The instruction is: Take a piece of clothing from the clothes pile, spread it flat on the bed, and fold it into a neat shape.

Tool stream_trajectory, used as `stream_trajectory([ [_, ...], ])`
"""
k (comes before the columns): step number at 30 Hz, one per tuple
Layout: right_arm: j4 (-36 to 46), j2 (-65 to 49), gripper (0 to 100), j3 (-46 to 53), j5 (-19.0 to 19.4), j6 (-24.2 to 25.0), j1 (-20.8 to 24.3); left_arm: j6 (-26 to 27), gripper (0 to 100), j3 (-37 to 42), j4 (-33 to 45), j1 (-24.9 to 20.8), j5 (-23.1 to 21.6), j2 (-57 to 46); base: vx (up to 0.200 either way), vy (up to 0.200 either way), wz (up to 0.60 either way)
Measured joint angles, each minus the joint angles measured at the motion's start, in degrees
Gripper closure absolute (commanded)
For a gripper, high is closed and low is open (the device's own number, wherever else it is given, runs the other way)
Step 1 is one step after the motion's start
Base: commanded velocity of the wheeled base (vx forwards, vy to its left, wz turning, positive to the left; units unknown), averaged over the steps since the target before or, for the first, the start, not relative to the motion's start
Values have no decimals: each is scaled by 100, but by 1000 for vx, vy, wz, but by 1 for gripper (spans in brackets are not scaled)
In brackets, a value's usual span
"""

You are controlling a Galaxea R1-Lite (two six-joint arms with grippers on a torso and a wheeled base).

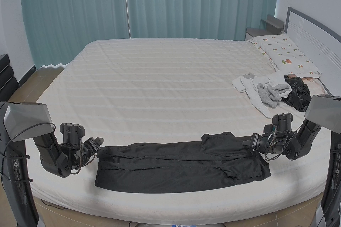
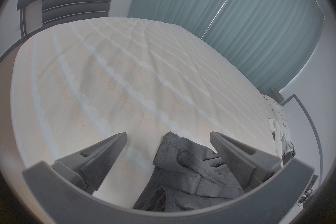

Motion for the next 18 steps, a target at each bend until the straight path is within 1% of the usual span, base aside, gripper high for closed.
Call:
stream_trajectory([
  [18,55,-364,100,636,126,-82,-179,0,0,10,0,0,6,26,0,0,0],
])
